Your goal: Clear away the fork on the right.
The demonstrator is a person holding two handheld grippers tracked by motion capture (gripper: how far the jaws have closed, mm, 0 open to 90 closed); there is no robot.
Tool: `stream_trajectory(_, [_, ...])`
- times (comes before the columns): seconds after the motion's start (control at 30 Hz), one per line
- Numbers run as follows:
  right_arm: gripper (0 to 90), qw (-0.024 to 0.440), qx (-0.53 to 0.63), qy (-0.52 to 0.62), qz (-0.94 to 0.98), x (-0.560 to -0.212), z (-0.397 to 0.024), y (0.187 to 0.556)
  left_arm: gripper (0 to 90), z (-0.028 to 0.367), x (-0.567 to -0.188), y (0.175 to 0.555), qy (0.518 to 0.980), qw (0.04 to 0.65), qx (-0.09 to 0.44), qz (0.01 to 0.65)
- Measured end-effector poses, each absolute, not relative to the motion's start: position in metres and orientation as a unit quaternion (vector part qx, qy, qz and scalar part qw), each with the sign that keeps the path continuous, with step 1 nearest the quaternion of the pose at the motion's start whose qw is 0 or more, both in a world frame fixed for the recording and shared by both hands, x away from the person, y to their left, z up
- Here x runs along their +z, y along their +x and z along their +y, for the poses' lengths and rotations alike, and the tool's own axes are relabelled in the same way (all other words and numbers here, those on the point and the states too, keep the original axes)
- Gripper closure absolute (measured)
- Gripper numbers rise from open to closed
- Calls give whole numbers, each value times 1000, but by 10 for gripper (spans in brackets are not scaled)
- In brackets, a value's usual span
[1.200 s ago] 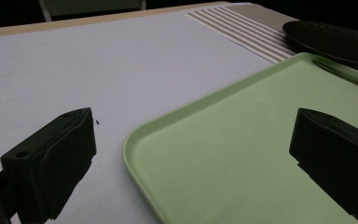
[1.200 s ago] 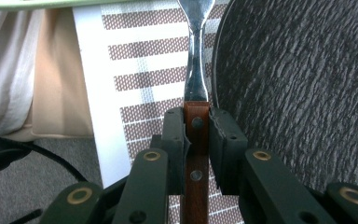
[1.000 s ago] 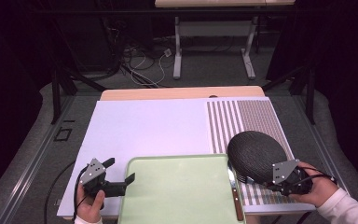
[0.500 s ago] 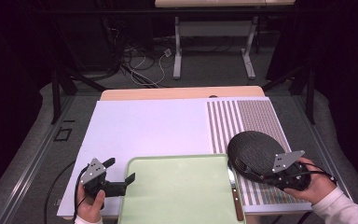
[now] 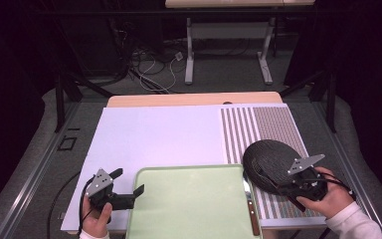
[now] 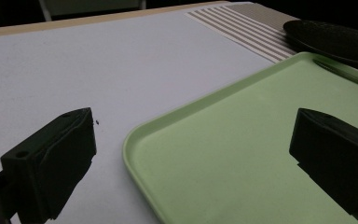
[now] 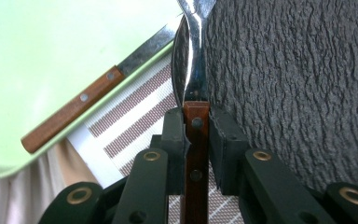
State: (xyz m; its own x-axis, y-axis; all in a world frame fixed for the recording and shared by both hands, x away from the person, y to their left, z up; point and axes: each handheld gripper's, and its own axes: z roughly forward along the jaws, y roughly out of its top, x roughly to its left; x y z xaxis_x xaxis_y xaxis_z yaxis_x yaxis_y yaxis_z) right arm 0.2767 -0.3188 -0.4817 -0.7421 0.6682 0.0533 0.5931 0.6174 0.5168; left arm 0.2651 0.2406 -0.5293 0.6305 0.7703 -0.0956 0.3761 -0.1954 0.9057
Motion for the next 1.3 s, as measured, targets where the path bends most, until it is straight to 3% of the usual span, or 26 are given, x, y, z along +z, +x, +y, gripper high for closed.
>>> stream_trajectory(0.33, [768,63,268,431,859,-477,-308,272,6,240,-529,265,748,505,195,382])
stream_trajectory(0.53, [768,114,222,464,850,-479,-301,266,6,241,-529,265,748,506,195,382])
stream_trajectory(0.67, [768,119,221,482,840,-472,-294,260,6,241,-529,265,748,507,196,381])
stream_trajectory(1.3, [769,85,278,493,820,-473,-250,253,6,240,-528,265,749,507,196,379])
